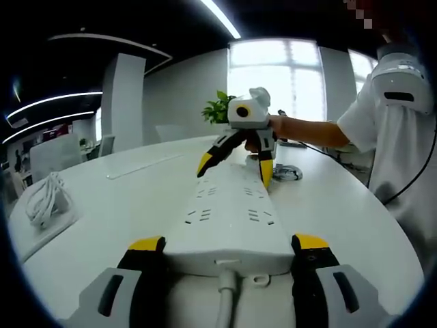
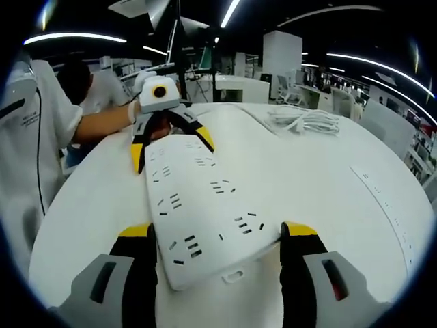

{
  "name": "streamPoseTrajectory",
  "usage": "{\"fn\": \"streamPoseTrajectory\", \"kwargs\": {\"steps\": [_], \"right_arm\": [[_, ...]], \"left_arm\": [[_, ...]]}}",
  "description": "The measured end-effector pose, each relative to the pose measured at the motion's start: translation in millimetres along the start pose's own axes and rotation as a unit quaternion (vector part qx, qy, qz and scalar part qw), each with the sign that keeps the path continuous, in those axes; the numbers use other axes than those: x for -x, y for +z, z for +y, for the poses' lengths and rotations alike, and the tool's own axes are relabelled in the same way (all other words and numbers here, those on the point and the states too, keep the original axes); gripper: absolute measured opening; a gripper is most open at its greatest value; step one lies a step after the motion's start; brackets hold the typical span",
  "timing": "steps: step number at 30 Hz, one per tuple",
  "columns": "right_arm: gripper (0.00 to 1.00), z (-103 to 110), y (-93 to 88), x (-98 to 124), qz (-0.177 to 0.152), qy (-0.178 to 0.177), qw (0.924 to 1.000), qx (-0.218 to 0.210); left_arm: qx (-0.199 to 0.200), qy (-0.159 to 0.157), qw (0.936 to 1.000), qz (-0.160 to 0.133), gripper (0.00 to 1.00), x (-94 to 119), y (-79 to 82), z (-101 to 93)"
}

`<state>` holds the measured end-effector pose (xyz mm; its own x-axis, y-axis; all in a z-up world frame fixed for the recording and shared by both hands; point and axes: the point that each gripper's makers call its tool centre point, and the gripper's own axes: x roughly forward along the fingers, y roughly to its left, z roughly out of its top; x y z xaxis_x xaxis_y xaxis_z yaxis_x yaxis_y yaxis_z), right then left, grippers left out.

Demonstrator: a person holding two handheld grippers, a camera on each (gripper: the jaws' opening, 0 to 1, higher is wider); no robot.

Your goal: Straighten the power strip on the desk, plug the charger into it

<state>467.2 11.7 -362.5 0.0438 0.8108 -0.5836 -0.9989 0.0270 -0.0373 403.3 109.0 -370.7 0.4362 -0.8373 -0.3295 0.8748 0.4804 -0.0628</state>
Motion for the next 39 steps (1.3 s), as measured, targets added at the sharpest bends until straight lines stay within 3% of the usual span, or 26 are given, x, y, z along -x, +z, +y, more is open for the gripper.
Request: {"fn": "streamPoseTrajectory", "kwargs": {"steps": [16,25,39], "right_arm": [[0.72,-0.2,-2.6,2.6,-0.004,-0.023,0.9996,-0.016],[0.72,-6.3,-3.8,3.8,-0.014,-0.037,0.9989,-0.025],[0.72,18.2,-3.7,2.9,-0.021,-0.058,0.9974,-0.038]], "left_arm": [[-0.003,-0.011,0.9999,0.001,0.76,-1.8,1.2,-5.3],[-0.003,-0.012,0.9999,0.001,0.76,0.8,-2.1,5.5],[-0.004,-0.014,0.9999,0.001,0.76,2.2,-3.8,9.5]]}}
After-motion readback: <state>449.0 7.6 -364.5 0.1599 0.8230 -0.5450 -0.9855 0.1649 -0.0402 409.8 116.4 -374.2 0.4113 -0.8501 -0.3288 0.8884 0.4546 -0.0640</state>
